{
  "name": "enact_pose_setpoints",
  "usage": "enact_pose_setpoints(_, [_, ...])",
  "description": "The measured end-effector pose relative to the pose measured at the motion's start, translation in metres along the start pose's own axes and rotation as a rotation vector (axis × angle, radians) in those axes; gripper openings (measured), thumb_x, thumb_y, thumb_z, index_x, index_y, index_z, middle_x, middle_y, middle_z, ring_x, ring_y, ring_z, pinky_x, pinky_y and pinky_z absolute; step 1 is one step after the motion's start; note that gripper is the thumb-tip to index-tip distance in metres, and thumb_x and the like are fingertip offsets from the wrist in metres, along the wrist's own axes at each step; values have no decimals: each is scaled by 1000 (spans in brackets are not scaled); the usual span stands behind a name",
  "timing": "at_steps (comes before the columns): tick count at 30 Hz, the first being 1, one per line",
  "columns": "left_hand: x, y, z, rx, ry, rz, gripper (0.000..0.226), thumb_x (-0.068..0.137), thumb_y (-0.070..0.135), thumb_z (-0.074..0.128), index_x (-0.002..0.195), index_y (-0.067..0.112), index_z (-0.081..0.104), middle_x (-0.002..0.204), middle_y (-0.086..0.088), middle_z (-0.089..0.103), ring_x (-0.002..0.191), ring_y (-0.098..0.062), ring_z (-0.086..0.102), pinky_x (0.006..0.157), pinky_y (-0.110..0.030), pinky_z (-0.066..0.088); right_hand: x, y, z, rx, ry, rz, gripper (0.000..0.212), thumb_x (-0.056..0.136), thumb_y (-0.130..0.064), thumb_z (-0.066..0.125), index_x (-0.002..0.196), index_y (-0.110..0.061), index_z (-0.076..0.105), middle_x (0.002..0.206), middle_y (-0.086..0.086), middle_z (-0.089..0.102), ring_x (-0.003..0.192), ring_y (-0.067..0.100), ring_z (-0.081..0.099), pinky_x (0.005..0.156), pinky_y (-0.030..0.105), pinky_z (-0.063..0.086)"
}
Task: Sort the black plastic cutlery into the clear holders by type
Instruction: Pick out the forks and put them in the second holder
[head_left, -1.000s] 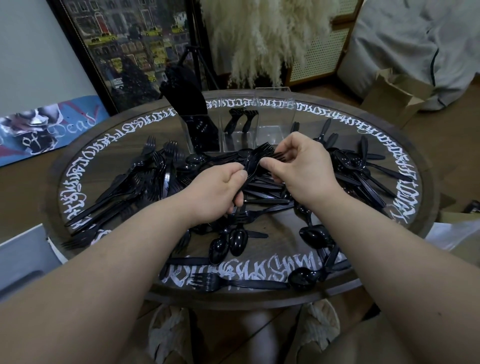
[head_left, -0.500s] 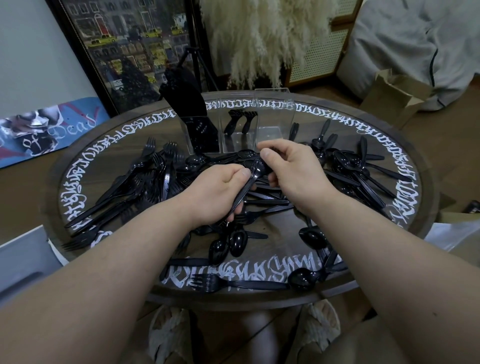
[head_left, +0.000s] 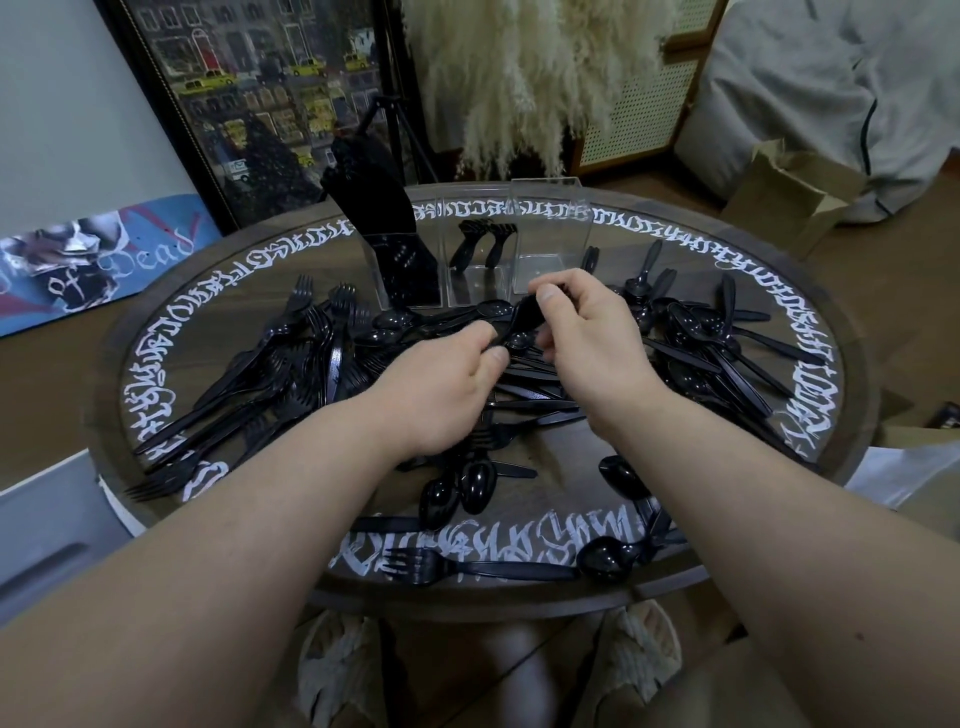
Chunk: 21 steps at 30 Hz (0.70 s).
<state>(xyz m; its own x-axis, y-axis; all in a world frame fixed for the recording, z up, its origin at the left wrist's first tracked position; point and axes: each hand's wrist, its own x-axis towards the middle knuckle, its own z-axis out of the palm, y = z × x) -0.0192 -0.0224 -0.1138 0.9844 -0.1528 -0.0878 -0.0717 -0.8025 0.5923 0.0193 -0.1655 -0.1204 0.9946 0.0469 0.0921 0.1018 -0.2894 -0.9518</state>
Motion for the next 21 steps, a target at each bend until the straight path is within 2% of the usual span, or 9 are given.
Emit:
enact_pose_setpoints(2, [-1,-3,-5,46,47,-22,26,102,36,32,98,19,52,88,-2,64,88,-24,58,82,-41,45,1,-1,-4,-37,-58,4,23,98,-14,44,109,-20,63,75,-6,60,66,3,56,65,21,51])
enact_pose_setpoints(4, [-3,-5,-7,77,66,-3,27,102,36,32,101,16,52,86,-4,64,86,-24,58,81,-43,44,2,-1,-8,29,-82,15,23,97,-8,47,108,-18,65,76,-4,63,67,4,59,69,21,54])
enact_pose_setpoints(7, [-2,-5,-7,73,102,54,24,101,36,35,107,20,53,85,-1,64,84,-22,58,78,-38,44,0,-3,-10,220,-72,41,18,94,-3,53,102,-12,67,82,4,67,71,9,63,72,24,55])
enact_pose_setpoints(9, [3,-6,-8,78,171,85,26,100,37,38,117,27,55,91,5,61,92,-18,56,80,-33,42,-1,-5,-12,238,-32,-1,17,93,-2,55,98,-11,69,82,6,70,73,10,65,73,25,55])
enact_pose_setpoints(12, [16,-9,-12,133,346,86,42,98,40,42,138,29,47,128,4,50,121,-19,39,99,-33,32,1,-14,-22,54,108,-187,19,92,-6,57,96,-19,70,80,-5,70,75,6,66,74,25,55])
enact_pose_setpoints(14, [24,-11,-15,167,419,22,49,98,38,42,145,25,37,146,4,37,134,-20,26,108,-37,26,10,-22,-33,-77,250,-338,20,91,-11,58,103,-22,71,84,-8,71,80,10,67,79,34,56])
enact_pose_setpoints(16, [31,-15,-17,224,428,-25,53,99,33,42,149,23,29,154,4,26,139,-22,18,112,-40,23,22,-33,-43,-157,383,-491,23,90,-15,57,108,-15,72,88,-4,70,81,10,66,83,33,55])
enact_pose_setpoints(19, [43,-20,-18,271,396,-48,57,98,30,44,151,20,23,158,4,18,140,-23,15,113,-43,24,44,-47,-49,-369,483,-718,24,90,-13,56,109,-7,71,95,4,72,86,9,64,85,17,47])
enact_pose_setpoints(21, [49,-21,-16,275,376,-62,59,98,30,45,151,21,21,159,3,16,141,-23,14,113,-44,25,61,-52,-45,-504,482,-830,24,90,-12,55,107,-5,71,96,9,73,86,18,67,83,21,48])
